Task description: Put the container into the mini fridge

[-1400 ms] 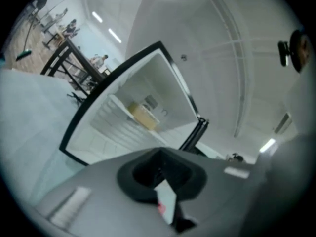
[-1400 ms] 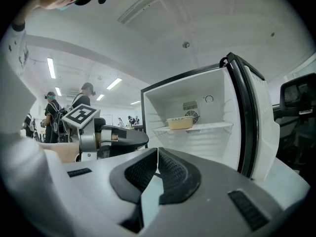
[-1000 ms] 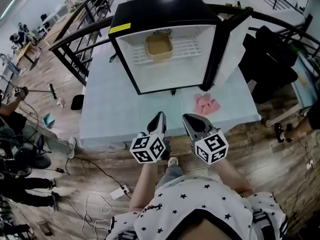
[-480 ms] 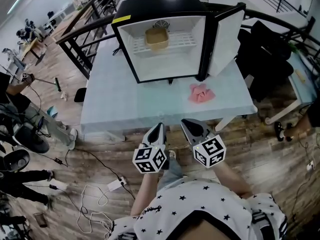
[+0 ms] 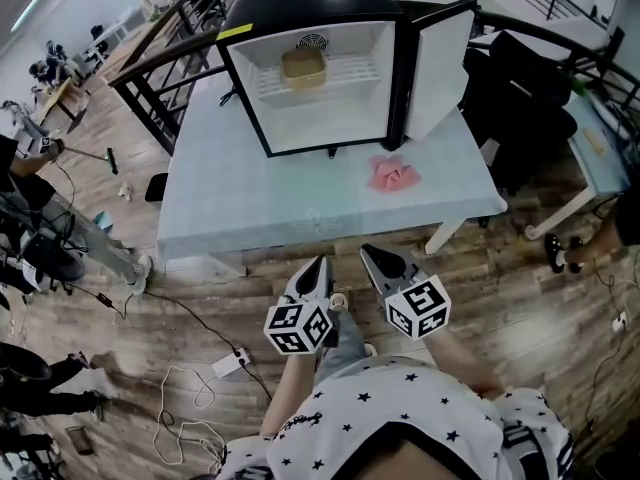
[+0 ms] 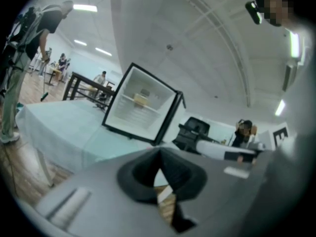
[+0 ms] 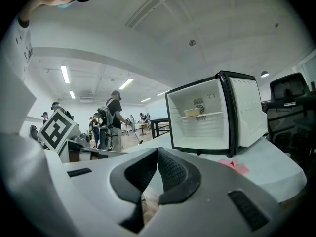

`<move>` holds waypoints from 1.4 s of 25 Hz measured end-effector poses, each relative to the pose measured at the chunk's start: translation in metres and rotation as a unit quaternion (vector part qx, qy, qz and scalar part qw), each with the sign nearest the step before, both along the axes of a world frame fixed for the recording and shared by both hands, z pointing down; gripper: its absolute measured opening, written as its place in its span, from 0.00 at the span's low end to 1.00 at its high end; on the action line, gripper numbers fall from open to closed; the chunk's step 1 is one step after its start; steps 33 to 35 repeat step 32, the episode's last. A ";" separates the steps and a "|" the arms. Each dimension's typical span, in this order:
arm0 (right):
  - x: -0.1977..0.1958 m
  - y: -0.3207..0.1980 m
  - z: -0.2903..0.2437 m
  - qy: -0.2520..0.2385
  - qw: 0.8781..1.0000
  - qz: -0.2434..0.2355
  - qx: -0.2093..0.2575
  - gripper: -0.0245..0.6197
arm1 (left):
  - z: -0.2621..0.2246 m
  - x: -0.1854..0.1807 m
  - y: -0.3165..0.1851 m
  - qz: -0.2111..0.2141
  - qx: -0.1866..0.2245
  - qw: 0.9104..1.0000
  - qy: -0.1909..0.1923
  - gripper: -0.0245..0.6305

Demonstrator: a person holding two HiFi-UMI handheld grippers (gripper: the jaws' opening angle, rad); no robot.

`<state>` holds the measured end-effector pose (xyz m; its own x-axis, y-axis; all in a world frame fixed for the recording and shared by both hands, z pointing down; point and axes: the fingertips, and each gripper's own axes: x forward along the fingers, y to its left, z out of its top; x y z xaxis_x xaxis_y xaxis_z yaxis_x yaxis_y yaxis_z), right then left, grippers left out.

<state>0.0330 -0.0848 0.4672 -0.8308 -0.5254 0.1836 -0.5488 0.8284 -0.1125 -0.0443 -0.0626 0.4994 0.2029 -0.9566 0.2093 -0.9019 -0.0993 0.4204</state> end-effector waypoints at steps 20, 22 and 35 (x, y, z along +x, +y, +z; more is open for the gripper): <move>0.000 0.008 -0.006 -0.003 1.000 0.001 0.016 0.07 | -0.006 0.005 0.005 0.006 0.006 1.000 0.004 0.04; -0.001 0.008 -0.007 -0.003 1.000 0.000 0.018 0.07 | -0.006 0.003 0.005 0.005 0.005 1.000 0.006 0.04; -0.001 0.010 -0.010 -0.002 1.000 -0.004 0.026 0.07 | -0.007 0.003 0.008 0.002 0.008 1.000 0.014 0.04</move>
